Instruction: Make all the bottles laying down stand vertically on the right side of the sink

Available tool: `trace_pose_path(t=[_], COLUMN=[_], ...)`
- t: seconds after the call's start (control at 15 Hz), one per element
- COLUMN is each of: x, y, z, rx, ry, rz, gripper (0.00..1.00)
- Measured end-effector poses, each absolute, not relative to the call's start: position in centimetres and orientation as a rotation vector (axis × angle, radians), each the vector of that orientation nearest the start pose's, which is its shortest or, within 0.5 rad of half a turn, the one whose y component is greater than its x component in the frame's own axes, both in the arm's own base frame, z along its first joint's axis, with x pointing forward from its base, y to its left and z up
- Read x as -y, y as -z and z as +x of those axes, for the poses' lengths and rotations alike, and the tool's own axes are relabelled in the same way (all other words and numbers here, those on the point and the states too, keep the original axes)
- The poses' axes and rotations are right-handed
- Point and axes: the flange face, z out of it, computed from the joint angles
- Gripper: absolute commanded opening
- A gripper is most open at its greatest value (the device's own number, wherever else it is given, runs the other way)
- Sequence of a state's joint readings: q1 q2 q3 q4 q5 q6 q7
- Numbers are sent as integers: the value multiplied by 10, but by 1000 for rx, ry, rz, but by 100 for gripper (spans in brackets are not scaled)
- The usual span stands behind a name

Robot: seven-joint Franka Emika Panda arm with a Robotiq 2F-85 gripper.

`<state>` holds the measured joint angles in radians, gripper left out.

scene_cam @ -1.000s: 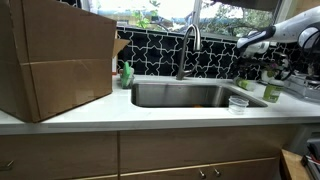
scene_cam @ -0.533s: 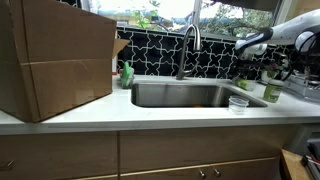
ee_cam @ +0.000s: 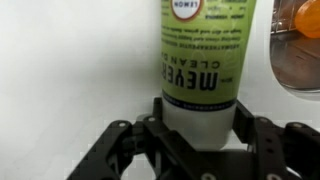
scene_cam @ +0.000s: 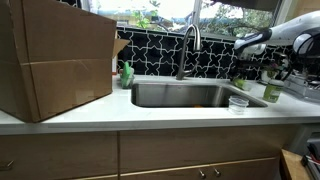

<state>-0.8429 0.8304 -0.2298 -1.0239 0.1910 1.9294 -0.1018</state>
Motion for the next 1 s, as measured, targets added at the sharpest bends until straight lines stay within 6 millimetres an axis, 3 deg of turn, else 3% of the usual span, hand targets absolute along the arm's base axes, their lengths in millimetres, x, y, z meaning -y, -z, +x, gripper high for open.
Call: trace_pose_path(t=[0.4, 1.0], x=[636, 620], y=[-378, -418], z=[451, 471], rx=[-1513, -1831], ry=[145, 171], rz=[-2833, -2952], gripper=[41, 41])
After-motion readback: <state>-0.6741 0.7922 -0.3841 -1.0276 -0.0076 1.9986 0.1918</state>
